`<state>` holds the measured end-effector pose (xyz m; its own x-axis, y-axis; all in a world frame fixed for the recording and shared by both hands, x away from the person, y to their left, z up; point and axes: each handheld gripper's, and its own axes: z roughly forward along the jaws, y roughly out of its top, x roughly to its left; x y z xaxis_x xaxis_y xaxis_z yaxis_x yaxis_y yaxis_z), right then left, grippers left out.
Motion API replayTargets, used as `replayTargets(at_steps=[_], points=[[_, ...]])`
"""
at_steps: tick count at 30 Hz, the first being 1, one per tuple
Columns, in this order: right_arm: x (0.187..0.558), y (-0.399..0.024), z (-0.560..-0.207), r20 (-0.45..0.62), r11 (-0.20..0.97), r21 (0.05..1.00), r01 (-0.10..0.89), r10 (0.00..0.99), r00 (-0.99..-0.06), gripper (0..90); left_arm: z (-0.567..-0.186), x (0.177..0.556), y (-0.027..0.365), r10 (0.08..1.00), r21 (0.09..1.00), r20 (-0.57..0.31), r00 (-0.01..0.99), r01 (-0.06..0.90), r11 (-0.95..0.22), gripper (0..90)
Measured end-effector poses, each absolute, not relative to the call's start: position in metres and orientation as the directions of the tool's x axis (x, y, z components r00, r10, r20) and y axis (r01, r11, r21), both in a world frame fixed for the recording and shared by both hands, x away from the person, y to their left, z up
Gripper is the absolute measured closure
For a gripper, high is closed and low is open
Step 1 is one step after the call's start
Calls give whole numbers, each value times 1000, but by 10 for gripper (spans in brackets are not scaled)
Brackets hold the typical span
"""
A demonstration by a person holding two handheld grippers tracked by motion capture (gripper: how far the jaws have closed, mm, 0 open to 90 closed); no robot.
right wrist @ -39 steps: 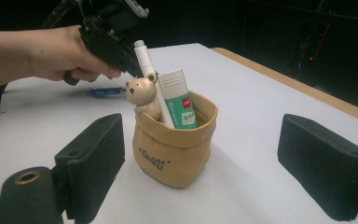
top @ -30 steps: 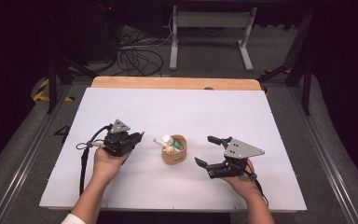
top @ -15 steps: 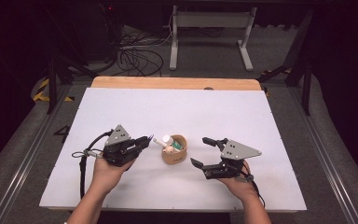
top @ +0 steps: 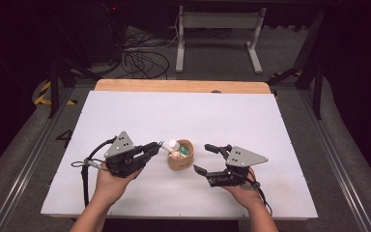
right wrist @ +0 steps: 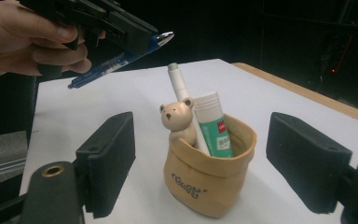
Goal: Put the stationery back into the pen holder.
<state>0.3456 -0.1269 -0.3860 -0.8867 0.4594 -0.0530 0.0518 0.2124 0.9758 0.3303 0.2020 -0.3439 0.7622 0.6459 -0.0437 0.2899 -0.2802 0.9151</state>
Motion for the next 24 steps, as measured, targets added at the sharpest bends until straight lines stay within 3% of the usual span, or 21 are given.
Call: replayTargets(at_steps=[9, 24], points=[[343, -116, -388, -33, 197, 979, 59, 429, -902, 283, -348, 325, 186, 572, 932, -77, 817, 262, -250, 803], [333, -80, -397, -11, 241, 968, 61, 289, -957, 458, -358, 316, 163, 528, 954, -55, 848, 201, -222, 803]])
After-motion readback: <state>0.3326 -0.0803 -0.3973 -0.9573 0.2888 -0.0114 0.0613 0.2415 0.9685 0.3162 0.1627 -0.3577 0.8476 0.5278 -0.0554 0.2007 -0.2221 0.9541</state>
